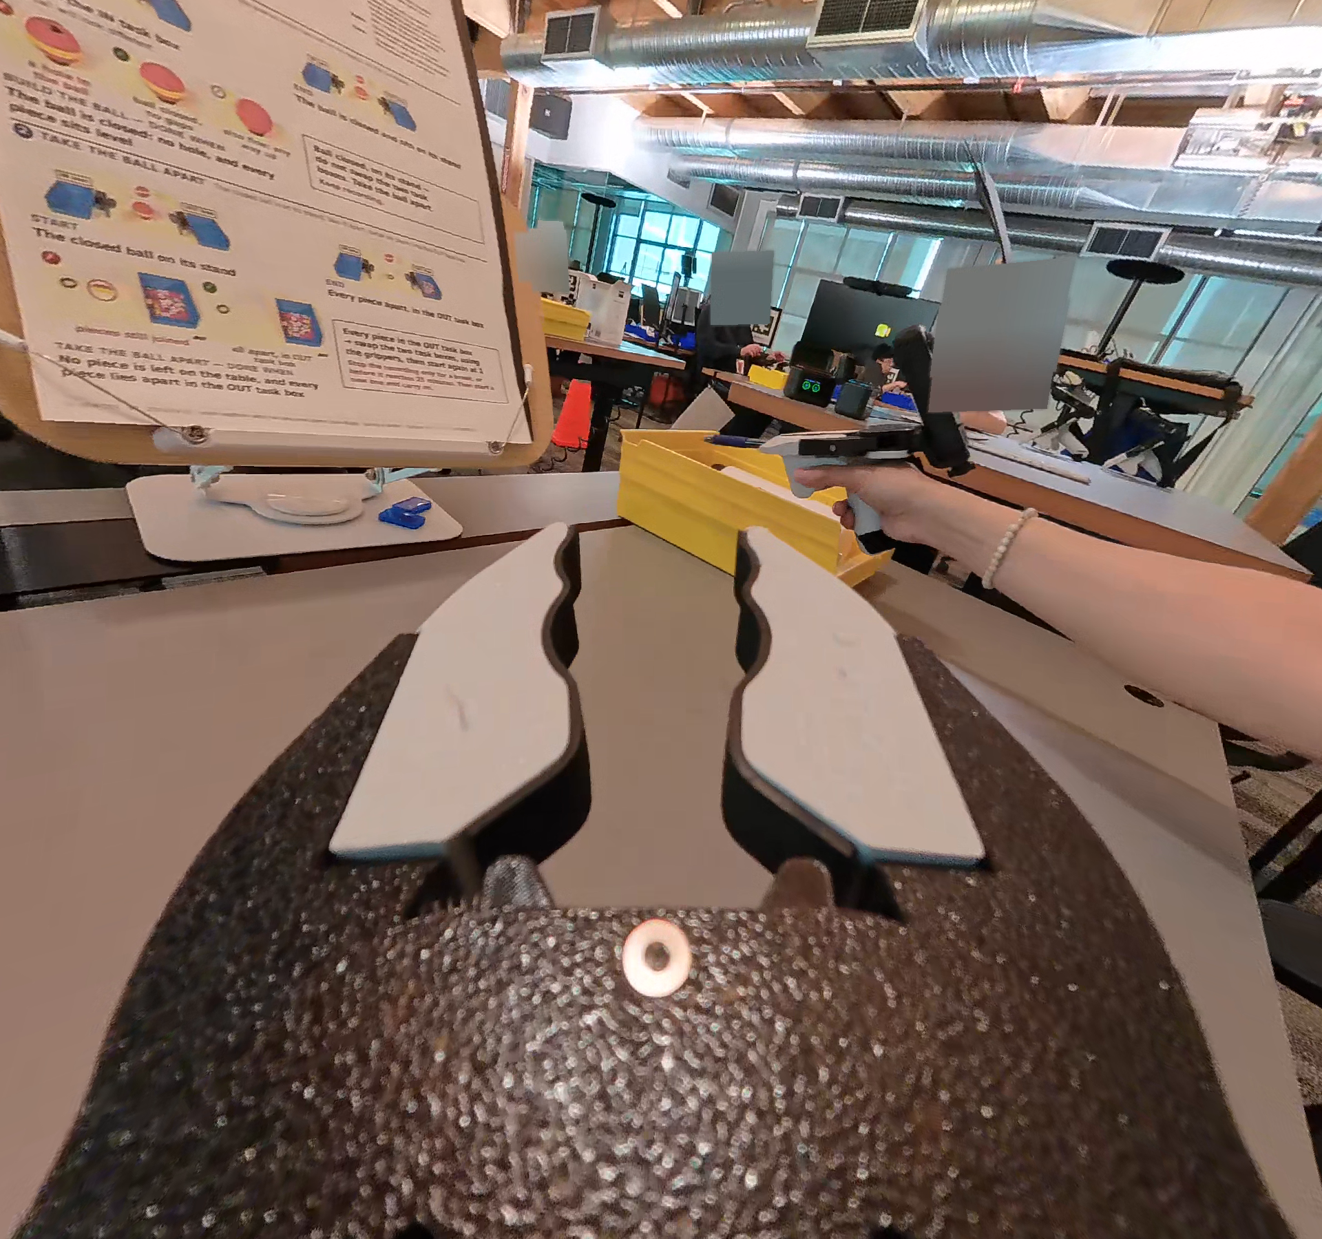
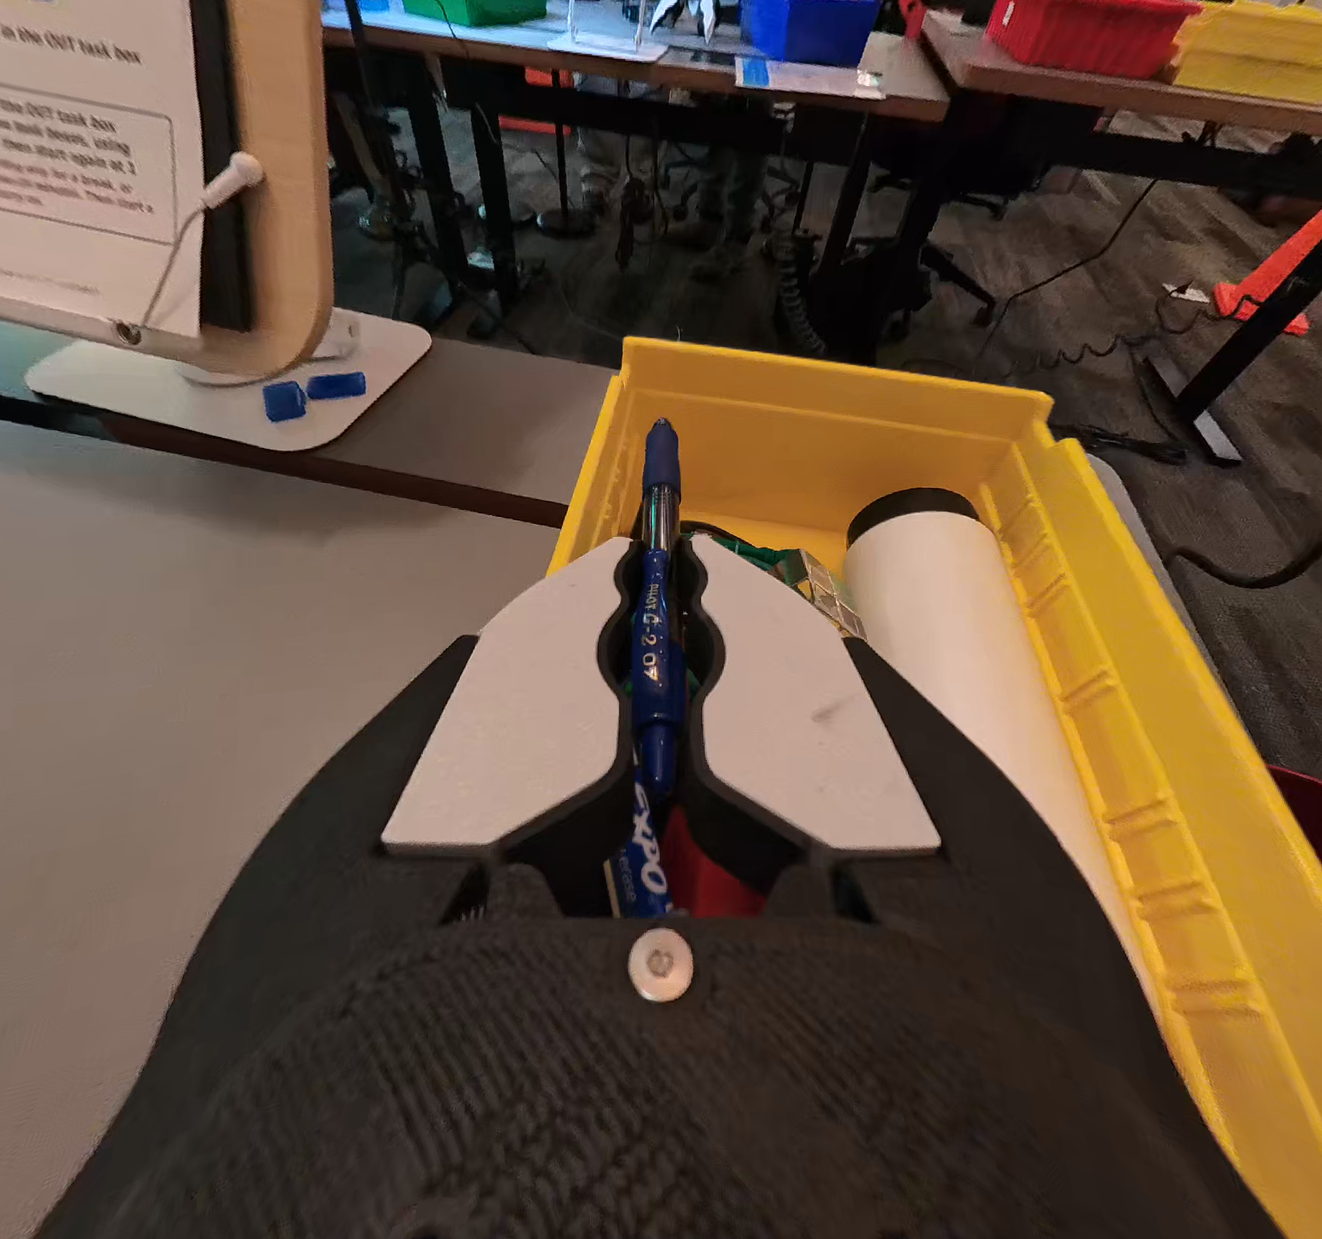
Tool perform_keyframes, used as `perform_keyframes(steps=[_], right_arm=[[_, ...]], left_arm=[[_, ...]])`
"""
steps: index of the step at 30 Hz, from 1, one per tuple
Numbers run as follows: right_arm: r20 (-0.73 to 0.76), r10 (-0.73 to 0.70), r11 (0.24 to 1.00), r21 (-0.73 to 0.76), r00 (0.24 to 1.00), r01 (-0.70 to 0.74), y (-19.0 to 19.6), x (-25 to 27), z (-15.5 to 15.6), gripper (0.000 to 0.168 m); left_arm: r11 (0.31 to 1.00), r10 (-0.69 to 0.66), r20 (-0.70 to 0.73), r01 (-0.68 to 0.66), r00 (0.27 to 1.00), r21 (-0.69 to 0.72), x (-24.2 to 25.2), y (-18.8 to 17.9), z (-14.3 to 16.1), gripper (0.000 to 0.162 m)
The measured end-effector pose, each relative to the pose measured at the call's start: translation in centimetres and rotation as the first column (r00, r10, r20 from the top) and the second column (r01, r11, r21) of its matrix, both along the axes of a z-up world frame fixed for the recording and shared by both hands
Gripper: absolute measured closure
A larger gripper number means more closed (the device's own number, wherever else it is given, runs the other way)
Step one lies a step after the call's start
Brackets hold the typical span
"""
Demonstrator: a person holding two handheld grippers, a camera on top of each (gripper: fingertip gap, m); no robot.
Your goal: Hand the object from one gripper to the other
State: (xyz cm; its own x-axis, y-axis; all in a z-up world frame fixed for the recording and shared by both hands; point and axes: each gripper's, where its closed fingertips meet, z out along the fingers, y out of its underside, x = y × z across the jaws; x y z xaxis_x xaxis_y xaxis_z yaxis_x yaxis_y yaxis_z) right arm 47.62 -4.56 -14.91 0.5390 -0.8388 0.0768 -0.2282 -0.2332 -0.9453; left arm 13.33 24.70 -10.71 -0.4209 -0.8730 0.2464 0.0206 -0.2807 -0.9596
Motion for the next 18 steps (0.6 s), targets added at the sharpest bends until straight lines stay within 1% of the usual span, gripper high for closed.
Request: perform_keyframes(steps=[3, 5, 7, 9, 12, 13, 15, 18], right_arm=[[-0.097, 0.039, 0.997, -0.056, 0.995, -0.044, 0.7, 0.6, -2.0, 0.157], [-0.132, 0.033, 0.995, -0.094, 0.991, -0.045, 0.5, 0.9, -2.5, 0.127], [-0.128, 0.036, 0.994, -0.099, 0.991, -0.049, 0.3, 0.8, -1.8, 0.119], [-0.118, 0.045, 0.995, -0.086, 0.992, -0.056, 0.3, 0.3, -0.4, 0.109], [-0.073, 0.036, 0.994, -0.103, 0.997, -0.044, 0.5, -1.4, 1.9, 0.096], [-0.058, 0.051, 0.994, -0.096, 0.997, -0.056, 1.1, -2.5, 2.7, 0.091], [-0.015, 0.103, 0.993, -0.058, 0.995, -0.103, 2.9, -5.5, 4.0, 0.088], [0.037, 0.231, 0.973, 0.005, 0.972, -0.231, 6.6, -11.1, 4.5, 0.085]], left_arm=[[1.0, 0.012, -0.006, -0.012, 1.0, -0.001, 0.1, 0.9, -0.3, 0.122], [1.0, 0.019, -0.014, -0.02, 1.0, -0.008, 0.2, 1.3, -0.6, 0.122], [1.0, 0.018, -0.021, -0.018, 1.0, -0.01, 0.2, 1.6, -0.8, 0.122], [1.0, 0.021, -0.026, -0.021, 0.999, -0.004, 0.2, 1.8, -0.9, 0.122], [0.999, 0.048, -0.044, -0.047, 0.998, 0.021, 0.3, 2.6, -1.4, 0.122], [0.998, 0.059, -0.052, -0.058, 0.997, 0.03, 0.3, 2.9, -1.5, 0.122], [0.994, 0.094, -0.069, -0.091, 0.993, 0.054, 0.2, 3.9, -1.6, 0.122], [0.973, 0.199, -0.126, -0.181, 0.972, 0.146, -0.4, 6.8, -1.9, 0.122]])
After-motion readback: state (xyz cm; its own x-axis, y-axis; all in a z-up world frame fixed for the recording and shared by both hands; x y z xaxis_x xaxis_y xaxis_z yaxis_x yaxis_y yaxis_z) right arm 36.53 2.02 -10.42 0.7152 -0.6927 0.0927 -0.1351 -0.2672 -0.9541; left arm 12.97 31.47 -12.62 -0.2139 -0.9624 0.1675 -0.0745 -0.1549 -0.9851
